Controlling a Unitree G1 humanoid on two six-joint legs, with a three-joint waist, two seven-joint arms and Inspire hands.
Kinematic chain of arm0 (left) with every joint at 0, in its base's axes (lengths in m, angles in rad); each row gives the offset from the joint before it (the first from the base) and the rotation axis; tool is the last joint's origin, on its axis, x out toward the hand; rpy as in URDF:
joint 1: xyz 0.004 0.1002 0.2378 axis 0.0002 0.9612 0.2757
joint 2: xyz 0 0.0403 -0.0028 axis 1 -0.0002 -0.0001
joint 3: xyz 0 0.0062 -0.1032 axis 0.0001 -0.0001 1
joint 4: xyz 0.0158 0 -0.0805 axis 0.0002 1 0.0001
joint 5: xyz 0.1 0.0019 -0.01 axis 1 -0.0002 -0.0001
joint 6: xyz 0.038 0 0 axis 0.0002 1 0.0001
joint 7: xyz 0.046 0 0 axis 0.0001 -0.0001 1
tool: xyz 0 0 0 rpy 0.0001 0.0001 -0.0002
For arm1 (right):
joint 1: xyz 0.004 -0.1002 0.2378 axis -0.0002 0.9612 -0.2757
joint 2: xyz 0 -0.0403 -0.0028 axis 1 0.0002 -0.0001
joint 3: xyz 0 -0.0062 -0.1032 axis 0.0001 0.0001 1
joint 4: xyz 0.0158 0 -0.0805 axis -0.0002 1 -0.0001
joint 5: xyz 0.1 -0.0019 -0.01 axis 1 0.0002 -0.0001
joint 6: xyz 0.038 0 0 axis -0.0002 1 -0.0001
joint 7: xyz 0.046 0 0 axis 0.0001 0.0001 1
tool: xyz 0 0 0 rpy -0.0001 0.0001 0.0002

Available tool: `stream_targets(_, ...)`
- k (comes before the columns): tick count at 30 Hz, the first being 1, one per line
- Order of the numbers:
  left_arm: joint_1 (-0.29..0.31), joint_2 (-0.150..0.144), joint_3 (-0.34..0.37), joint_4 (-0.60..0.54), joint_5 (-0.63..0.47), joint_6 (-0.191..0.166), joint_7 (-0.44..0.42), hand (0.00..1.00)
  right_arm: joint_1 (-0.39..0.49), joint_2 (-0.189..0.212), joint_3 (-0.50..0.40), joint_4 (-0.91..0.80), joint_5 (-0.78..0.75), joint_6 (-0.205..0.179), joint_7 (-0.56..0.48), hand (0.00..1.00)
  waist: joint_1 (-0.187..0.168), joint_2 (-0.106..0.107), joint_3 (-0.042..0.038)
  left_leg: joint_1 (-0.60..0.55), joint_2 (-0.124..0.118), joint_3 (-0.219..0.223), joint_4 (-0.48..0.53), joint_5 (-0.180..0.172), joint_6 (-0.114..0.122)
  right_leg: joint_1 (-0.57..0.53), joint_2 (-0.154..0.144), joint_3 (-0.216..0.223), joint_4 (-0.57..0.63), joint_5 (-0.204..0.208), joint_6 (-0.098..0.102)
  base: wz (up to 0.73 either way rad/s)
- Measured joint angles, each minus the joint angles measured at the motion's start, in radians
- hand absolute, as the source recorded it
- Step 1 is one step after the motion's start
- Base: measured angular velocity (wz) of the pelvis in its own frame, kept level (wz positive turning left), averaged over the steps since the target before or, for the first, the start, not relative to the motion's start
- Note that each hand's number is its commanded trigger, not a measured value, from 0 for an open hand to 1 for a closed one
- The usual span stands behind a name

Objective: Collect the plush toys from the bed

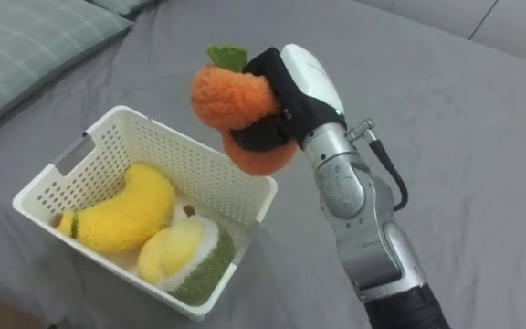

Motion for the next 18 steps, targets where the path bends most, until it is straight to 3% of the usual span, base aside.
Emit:
stream_targets(8,-0.001,0.006,-0.005,0.002,0.012,0.019,0.002,0.00,-0.037,0.000,0.076,0.021,0.004,0.021,0.007,0.98,0.053,-0.016,0.0029,-0.006,0.000,-0.014,0.002,0.001,-0.002,-0.003,0.002,-0.005,-0.002,0.000,0.000,0.04)
stream_targets(11,0.000,0.016,-0.005,0.002,0.029,0.022,0.004,0.00,-0.037,0.001,0.090,0.021,0.004,0.021,0.018,0.84,0.061,-0.028,0.0059,-0.016,-0.002,-0.031,0.009,0.002,-0.002,-0.003,0.000,-0.027,-0.002,0.000,0.000,0.16)
stream_targets(13,0.000,0.018,-0.004,0.001,0.029,0.025,0.004,0.00,-0.037,0.000,0.092,0.022,0.004,0.021,0.019,0.68,0.079,-0.031,0.0069,-0.017,-0.003,-0.033,0.010,0.002,-0.002,-0.003,0.000,-0.028,-0.002,0.000,0.000,0.04)
stream_targets(18,0.000,0.018,-0.004,0.000,0.028,0.027,0.005,0.00,-0.037,0.000,0.120,0.023,0.004,0.021,0.029,0.60,0.085,-0.030,0.0077,-0.019,-0.003,-0.036,0.015,0.002,-0.002,0.000,-0.001,-0.029,-0.002,0.000,0.000,0.00)
